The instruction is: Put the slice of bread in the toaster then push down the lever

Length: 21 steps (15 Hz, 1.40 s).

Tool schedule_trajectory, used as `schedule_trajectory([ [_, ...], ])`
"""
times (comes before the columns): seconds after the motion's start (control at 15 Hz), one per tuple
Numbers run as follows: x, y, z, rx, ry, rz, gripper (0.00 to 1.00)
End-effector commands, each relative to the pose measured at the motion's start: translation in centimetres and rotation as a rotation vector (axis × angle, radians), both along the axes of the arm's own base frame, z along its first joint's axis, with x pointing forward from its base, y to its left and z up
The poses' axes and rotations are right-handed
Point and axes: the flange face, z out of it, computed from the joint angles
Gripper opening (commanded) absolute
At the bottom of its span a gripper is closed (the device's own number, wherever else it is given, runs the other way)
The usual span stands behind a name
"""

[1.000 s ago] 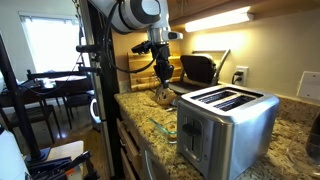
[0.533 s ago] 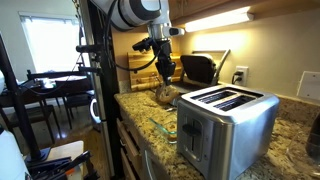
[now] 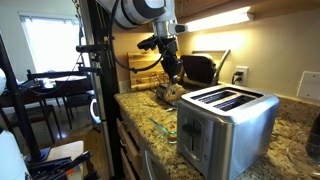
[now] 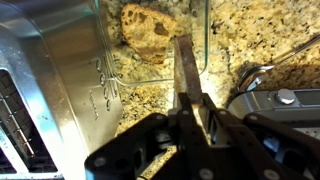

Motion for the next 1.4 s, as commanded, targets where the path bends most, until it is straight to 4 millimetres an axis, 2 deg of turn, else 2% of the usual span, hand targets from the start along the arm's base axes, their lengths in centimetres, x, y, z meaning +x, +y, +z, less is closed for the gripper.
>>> schedule_trajectory([
  [0.0,-0.5,-1.1,1.1,0.026,-0.037,-0.002,0.05],
  [1.33,-1.3,-3.4,4.7,0.069,-0.121,-0.026,0.05],
])
